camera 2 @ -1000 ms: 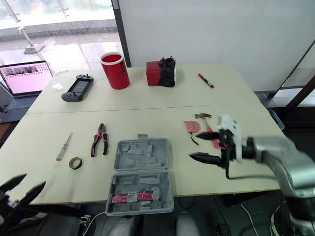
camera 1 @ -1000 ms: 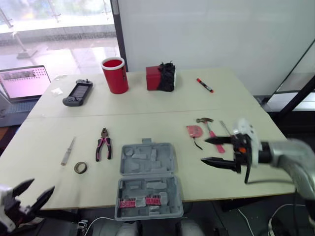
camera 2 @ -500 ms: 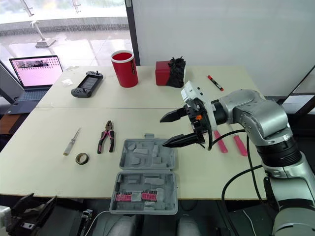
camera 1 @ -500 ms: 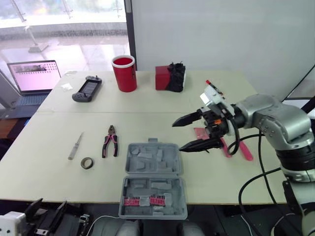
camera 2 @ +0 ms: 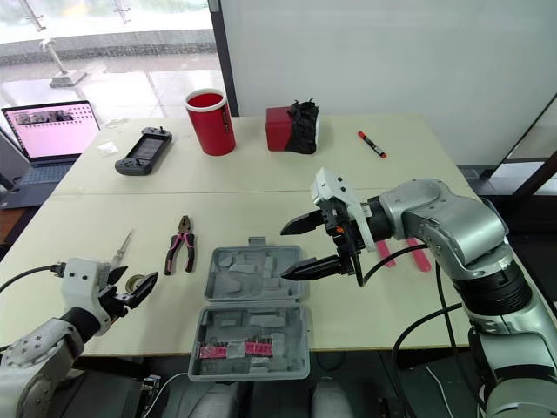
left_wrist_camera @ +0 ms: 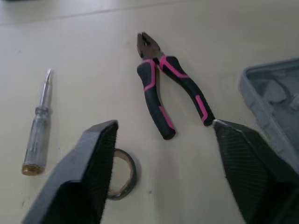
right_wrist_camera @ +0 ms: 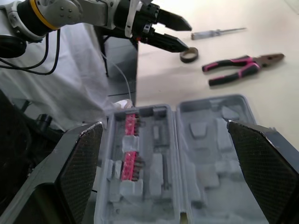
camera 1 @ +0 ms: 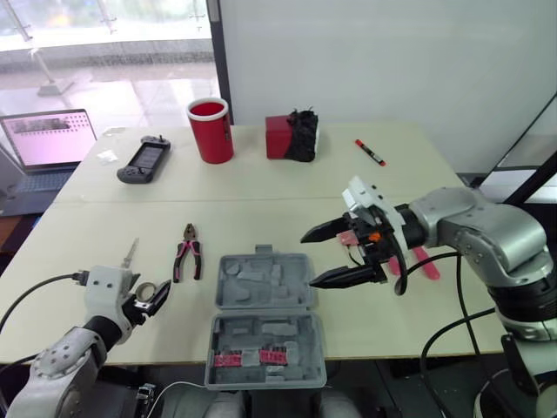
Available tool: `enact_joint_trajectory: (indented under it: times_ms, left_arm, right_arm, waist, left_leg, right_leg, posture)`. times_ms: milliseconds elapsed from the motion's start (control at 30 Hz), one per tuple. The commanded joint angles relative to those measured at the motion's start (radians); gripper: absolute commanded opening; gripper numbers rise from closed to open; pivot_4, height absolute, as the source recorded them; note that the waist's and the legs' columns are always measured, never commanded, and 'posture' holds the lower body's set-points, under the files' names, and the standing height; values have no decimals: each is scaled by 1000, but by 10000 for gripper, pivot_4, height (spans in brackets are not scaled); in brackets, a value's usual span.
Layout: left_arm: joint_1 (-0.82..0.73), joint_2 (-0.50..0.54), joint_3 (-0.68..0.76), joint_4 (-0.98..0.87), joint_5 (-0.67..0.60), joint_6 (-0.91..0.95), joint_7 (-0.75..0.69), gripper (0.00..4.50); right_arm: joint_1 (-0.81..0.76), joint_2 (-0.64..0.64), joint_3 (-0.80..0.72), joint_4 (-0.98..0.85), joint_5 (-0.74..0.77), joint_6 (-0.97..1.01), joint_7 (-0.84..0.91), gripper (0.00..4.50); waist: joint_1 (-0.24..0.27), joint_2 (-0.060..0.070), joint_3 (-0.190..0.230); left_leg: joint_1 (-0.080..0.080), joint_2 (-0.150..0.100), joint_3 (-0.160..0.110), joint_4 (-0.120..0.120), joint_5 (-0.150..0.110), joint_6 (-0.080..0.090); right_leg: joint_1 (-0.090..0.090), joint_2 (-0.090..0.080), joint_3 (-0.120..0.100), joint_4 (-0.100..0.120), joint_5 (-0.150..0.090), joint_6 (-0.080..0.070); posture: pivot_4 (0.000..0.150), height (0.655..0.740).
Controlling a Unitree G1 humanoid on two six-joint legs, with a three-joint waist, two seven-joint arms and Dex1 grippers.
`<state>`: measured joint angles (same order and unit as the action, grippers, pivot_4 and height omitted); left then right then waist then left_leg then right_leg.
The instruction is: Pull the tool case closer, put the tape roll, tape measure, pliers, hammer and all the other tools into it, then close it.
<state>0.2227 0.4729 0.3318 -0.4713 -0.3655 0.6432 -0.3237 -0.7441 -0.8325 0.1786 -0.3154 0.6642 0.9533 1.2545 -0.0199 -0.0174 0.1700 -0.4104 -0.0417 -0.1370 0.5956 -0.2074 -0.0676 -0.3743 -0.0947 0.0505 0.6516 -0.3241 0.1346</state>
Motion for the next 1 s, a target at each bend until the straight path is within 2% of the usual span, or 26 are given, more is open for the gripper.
enact_joint_trajectory:
  times_ms: [33,67,100,400,1000]
  left_arm:
    - [-39,5,-20,12,46,43,56,14765]
    - [-47,1,-23,13,51,51,66,8726]
    - [-52,-6,-26,12,56,60,76,4861]
    - [-74,-51,-21,84,95,76,135,4861]
    - [-132,-89,-50,230,128,40,132,4861]
  right_arm:
    - [-5,-18,-29,-35,24,1,7,45000]
    - [-4,-21,-29,-34,24,-1,6,45000]
    - [-6,-25,-29,-31,23,-3,6,45000]
    - [-14,-29,-25,-24,25,10,-3,45000]
    - [-15,-34,-16,-14,-1,-5,-19,45000]
  waist:
    - [3,0,0]
    - [4,0,0]
    - [3,0,0]
    - [7,0,0]
    - [8,0,0]
  left_leg:
    - [0,1,0,0,0,0]
    - [0,1,-1,0,0,0]
    - [0,1,-1,1,0,0]
    - [0,1,0,1,0,0]
    - [0,1,0,1,0,0]
  right_leg:
    - [0,1,0,0,0,-1]
    - [0,2,0,0,1,-1]
    - [0,2,0,0,1,-1]
    - [1,1,0,-1,1,-1]
    - [1,0,0,-1,1,-1]
  posture:
    - [1500,7400]
    - [1500,7400]
    - [1500,7400]
    - [1500,7400]
    - [1500,7400]
